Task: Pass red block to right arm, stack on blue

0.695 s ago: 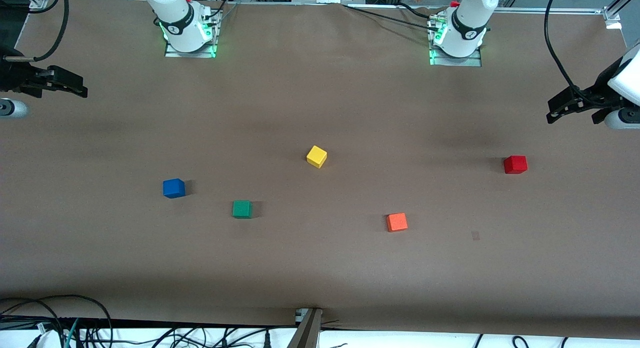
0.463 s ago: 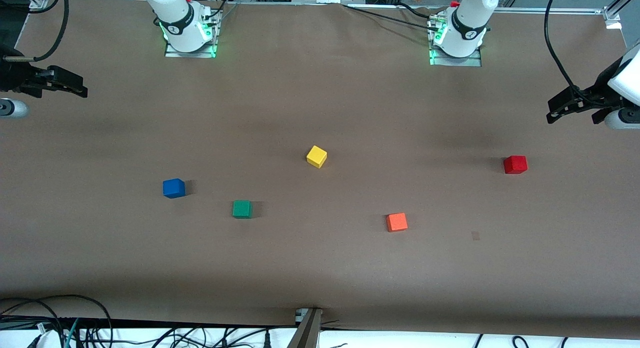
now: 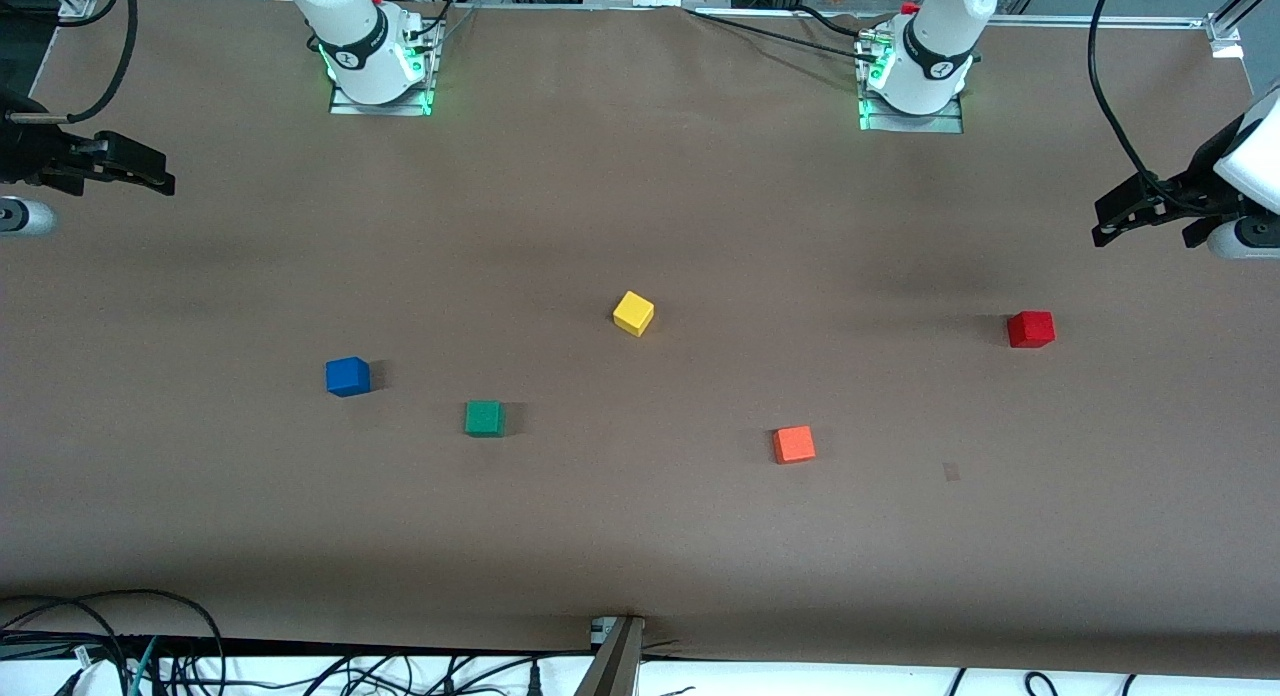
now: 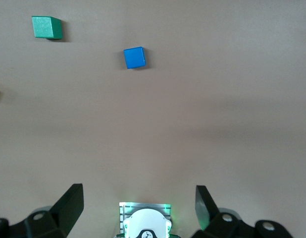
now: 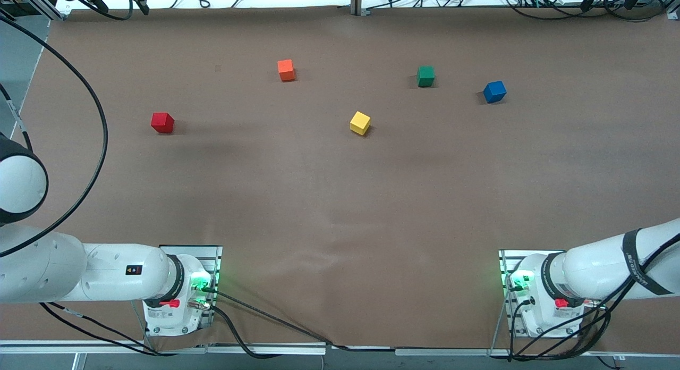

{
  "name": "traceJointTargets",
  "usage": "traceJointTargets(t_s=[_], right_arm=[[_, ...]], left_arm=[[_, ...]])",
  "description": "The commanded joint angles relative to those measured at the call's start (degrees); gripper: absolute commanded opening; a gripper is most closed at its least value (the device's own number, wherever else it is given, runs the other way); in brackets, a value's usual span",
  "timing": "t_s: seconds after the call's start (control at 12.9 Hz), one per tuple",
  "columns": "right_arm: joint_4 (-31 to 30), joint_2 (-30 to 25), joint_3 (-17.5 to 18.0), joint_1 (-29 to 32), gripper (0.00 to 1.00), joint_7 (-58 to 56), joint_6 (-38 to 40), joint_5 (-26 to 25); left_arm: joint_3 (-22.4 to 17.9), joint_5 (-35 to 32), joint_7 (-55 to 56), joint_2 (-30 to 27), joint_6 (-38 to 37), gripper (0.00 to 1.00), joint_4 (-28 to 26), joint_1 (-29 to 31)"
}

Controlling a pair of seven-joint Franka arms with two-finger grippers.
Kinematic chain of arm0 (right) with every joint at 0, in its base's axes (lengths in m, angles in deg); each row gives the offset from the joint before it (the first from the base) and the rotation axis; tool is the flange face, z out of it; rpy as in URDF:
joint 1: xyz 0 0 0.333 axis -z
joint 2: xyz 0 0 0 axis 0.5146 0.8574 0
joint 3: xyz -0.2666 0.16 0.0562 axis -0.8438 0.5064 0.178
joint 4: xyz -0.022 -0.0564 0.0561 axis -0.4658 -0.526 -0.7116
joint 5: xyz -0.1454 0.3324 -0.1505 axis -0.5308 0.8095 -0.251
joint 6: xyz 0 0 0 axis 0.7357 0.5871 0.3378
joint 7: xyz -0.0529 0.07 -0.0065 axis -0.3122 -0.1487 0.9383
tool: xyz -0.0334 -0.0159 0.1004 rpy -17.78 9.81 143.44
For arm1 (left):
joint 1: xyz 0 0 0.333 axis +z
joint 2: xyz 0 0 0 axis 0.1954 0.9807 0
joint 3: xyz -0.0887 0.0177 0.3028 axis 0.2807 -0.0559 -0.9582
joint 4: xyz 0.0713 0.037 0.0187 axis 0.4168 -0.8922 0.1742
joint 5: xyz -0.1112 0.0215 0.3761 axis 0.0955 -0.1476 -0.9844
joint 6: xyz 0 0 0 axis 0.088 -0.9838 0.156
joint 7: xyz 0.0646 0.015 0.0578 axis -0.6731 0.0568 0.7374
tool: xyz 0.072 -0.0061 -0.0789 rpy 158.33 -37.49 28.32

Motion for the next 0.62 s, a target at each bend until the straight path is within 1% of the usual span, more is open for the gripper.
traceJointTargets(t_s=[0.0,0.54], right_arm=[[1.42,0.59,0.22,0.47,1.0,-0.67,0.76,-0.06],[1.42,0.51,0.22,0.56,1.0,-0.58,0.77,-0.06]], left_arm=[[0.15,0.6,-1.25,0.97,-1.6,1.0,1.89,0.35],[0.06,0.6,-1.17,1.67,-2.74,1.0,1.8,0.44]])
